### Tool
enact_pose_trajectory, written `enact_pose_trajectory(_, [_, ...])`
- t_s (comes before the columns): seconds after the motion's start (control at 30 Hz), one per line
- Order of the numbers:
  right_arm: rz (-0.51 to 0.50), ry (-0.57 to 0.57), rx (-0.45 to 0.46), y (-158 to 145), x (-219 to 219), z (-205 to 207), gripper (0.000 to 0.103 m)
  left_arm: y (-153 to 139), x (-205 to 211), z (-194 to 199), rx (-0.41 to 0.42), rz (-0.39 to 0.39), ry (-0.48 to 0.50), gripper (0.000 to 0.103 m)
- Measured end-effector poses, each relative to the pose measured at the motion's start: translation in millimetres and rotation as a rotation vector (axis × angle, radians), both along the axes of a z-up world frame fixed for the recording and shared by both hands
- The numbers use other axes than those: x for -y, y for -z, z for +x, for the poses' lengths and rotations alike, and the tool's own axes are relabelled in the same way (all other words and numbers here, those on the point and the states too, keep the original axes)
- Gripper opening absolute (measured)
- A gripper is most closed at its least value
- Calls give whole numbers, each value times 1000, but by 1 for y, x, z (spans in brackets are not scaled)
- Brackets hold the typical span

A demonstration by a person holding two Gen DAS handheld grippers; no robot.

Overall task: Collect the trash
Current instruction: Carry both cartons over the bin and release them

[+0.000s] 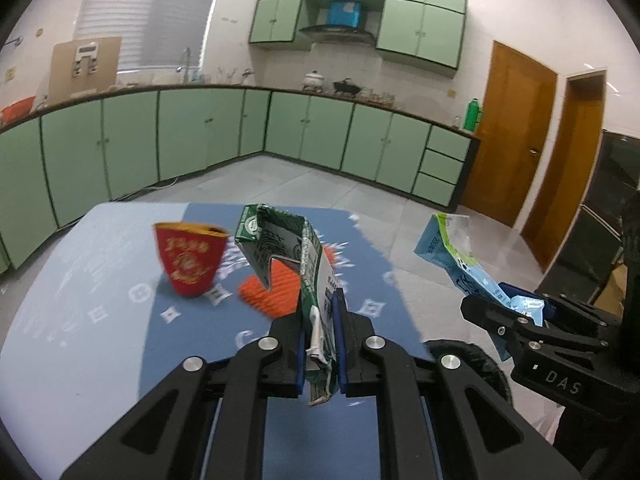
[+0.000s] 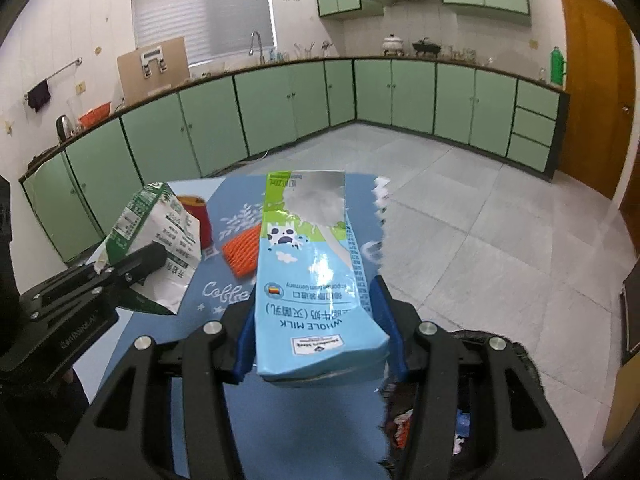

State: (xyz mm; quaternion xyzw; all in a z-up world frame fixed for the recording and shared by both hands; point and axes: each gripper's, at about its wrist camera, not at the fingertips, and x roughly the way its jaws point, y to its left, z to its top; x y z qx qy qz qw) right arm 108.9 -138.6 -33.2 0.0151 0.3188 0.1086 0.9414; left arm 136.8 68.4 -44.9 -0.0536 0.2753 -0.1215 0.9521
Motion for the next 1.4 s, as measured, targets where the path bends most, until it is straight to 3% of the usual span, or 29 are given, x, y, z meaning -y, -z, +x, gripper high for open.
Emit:
enact_pose_trajectory(0.17, [2, 56, 28, -13, 41, -19, 49, -8, 36, -5, 19, -5, 72, 11])
enact_pose_trajectory(0.47, [-7, 194, 36, -11, 116, -46, 49, -10, 111, -15, 31, 9, 221, 11])
enact_pose_trajectory(0.93, [0, 355, -28, 32, 198, -70, 49, 21, 199, -15, -4, 52, 376, 11])
enact_pose_trajectory(1.4, [8, 398, -114, 77, 230, -52, 47, 56, 249, 2, -64, 78, 442, 11])
